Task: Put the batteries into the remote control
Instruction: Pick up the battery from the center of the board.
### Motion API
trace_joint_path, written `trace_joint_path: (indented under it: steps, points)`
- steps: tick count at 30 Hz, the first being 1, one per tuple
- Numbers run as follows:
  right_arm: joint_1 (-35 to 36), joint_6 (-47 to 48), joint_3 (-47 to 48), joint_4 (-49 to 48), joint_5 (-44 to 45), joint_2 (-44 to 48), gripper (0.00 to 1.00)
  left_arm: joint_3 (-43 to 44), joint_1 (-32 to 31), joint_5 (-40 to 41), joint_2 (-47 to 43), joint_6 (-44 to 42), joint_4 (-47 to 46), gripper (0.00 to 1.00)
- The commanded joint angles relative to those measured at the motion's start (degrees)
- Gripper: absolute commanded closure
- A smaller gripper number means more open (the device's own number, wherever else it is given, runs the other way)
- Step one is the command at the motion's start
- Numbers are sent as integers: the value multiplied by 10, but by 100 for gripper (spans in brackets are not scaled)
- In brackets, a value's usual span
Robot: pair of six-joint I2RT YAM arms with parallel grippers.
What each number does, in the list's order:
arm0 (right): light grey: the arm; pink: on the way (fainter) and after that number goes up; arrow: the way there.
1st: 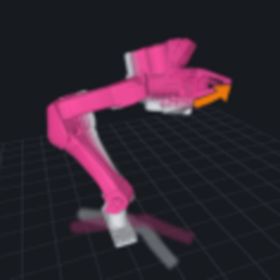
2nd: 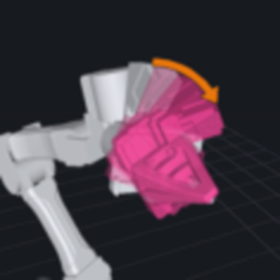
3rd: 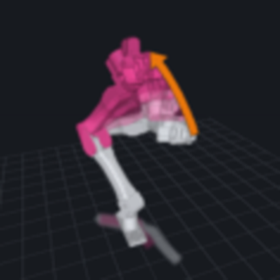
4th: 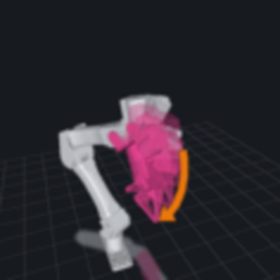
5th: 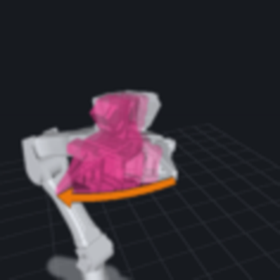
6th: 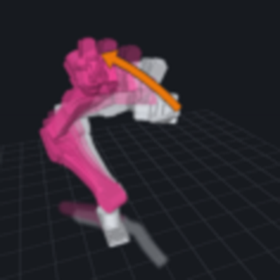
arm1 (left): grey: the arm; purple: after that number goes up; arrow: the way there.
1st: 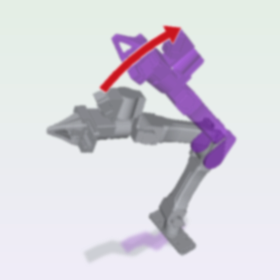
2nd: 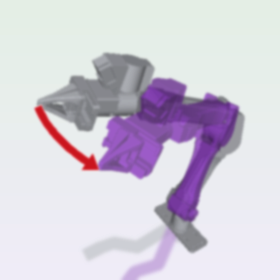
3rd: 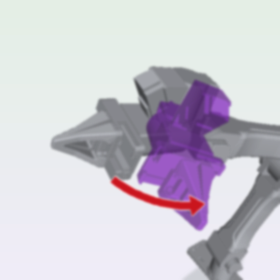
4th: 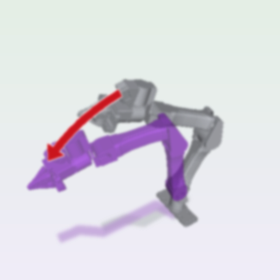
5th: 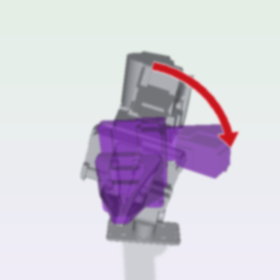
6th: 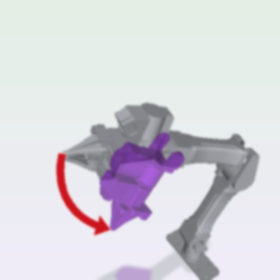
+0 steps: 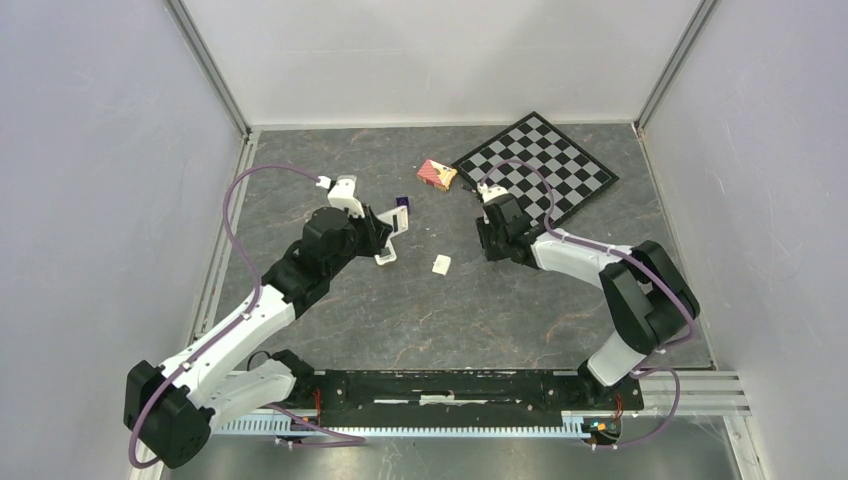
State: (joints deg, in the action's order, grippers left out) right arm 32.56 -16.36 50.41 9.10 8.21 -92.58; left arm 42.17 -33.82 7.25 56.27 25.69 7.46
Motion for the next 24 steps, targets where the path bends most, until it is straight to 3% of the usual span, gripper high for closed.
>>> trace_joint_path:
  steps: [1, 24]
  points:
    - [5, -14, 41, -15, 27, -21, 65, 1, 1, 18, -21, 24, -48, 98]
    - [8, -23, 62, 5, 39, -84, 81, -15, 2, 68, -35, 52, -49, 98]
